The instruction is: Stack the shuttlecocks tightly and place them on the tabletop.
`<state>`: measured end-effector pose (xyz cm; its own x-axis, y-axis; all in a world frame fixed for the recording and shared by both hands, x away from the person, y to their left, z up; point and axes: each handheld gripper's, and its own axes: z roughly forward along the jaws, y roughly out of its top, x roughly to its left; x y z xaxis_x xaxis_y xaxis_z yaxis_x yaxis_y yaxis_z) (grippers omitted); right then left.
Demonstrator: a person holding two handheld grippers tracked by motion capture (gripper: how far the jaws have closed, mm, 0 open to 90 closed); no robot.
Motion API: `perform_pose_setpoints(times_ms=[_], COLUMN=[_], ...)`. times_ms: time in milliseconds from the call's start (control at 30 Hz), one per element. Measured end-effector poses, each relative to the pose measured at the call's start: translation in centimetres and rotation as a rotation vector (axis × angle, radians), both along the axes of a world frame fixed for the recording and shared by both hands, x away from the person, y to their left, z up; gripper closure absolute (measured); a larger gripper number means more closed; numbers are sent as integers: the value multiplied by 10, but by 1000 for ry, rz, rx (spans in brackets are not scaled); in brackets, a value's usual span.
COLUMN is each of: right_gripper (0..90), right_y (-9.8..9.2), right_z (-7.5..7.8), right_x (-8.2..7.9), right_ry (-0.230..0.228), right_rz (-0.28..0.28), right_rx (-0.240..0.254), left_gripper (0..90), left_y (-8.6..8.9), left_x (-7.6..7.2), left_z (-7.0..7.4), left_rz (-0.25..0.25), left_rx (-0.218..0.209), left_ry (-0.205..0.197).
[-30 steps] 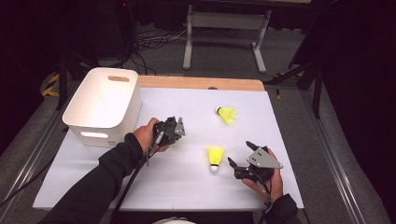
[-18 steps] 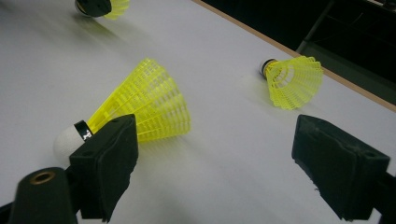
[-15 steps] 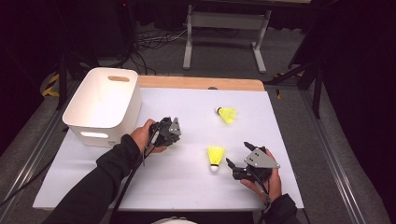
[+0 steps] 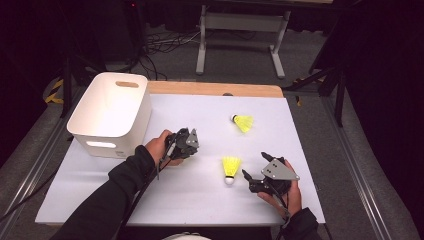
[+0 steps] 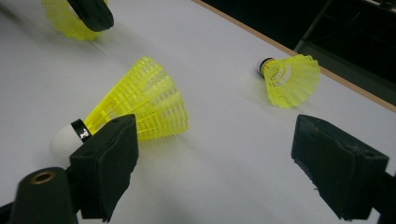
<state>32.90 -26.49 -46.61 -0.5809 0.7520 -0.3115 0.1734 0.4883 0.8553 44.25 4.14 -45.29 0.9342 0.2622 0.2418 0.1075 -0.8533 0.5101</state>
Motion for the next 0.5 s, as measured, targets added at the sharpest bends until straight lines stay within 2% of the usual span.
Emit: perform_pose_setpoints(times_ms=[100, 233, 333, 500], right_gripper=[157, 158, 157, 157], right_y=[0, 0, 1, 1], right_z=[0, 0, 0, 0], right_x=[0, 0, 0, 0], right_ry=[1, -1, 5, 4], right_rz=[1, 2, 3, 6], right_rx=[4, -1, -2, -2], left_gripper=[872, 869, 868, 866], left_y=[-1, -5, -10, -15], left_x=[1, 3, 6, 14], left_z=[-1, 5, 9, 11], left_rz=[3, 4, 6, 19], left_rx=[0, -29, -26, -35], left_ry=[-10, -16, -34, -32])
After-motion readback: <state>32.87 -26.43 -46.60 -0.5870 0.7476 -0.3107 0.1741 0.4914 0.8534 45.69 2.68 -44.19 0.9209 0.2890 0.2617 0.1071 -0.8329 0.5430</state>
